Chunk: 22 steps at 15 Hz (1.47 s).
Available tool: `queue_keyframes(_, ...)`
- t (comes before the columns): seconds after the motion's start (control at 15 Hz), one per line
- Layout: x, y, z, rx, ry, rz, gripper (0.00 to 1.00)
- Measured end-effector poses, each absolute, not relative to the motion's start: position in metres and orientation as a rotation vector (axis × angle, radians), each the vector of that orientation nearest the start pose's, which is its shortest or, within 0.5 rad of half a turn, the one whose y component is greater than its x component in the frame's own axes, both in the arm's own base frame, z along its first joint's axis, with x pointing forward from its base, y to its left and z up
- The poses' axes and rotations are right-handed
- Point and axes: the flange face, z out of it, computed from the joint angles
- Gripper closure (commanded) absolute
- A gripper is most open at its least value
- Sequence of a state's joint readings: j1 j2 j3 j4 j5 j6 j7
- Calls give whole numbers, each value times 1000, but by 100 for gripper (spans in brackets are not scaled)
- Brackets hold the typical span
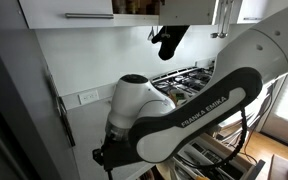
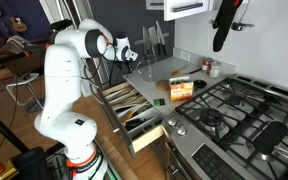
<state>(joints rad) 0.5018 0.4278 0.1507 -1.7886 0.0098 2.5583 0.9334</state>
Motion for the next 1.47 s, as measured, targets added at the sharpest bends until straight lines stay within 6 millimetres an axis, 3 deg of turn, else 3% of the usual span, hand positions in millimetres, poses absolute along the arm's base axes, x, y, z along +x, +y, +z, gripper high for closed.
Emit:
queue_keyframes(0.33,529,405,389,-2836,340,-287,97)
queue_keyframes(0.4,526,403,396,-2852,321,-286,87)
queue_keyframes(0.6,518,397,412,-2877,295,-303,87)
queue_keyframes(0.73,516,396,413,-2879,291,-306,87)
queue_keyframes(0.8,515,396,412,-2881,290,-304,97)
queue_keyframes(1.07,516,395,414,-2904,282,-326,97)
queue_keyframes(1.47,498,381,452,-3145,232,-360,97)
